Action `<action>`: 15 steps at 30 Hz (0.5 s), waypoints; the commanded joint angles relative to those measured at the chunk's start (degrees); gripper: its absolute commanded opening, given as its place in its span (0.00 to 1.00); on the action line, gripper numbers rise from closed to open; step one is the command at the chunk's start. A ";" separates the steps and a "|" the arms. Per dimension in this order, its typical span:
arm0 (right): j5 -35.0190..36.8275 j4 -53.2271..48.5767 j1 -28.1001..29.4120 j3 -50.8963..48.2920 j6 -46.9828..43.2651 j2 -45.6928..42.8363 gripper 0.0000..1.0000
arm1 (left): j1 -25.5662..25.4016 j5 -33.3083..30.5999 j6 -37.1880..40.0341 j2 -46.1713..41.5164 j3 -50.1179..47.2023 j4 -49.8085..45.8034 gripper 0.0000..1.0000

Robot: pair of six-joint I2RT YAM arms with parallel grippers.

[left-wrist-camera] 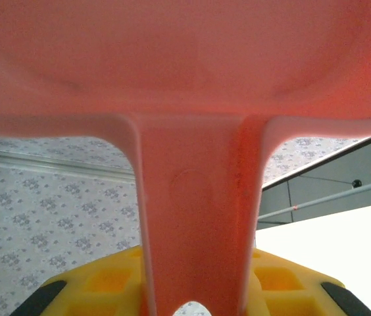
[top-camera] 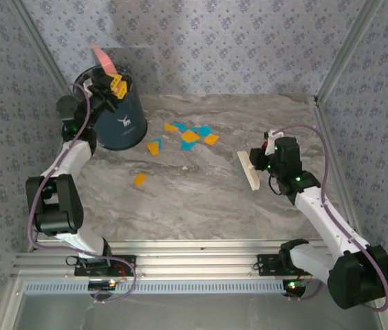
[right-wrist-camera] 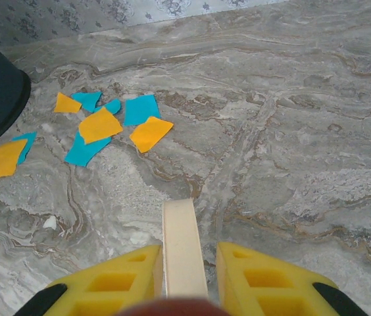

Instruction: Sweep away the paper scraps from the table

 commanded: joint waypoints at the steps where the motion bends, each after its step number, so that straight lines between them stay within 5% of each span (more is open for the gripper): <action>1: 0.76 0.50 0.38 0.28 1.24 -0.38 0.00 | -0.33 -1.67 -3.43 -1.34 -0.03 5.78 0.00; 7: 0.64 0.47 0.47 0.34 1.23 -0.46 0.00 | -0.25 2.51 4.47 -2.59 3.34 -2.37 0.00; 15: 0.32 1.30 0.60 -0.37 1.14 -0.55 0.00 | -0.28 7.21 43.09 -7.16 14.96 -45.74 0.00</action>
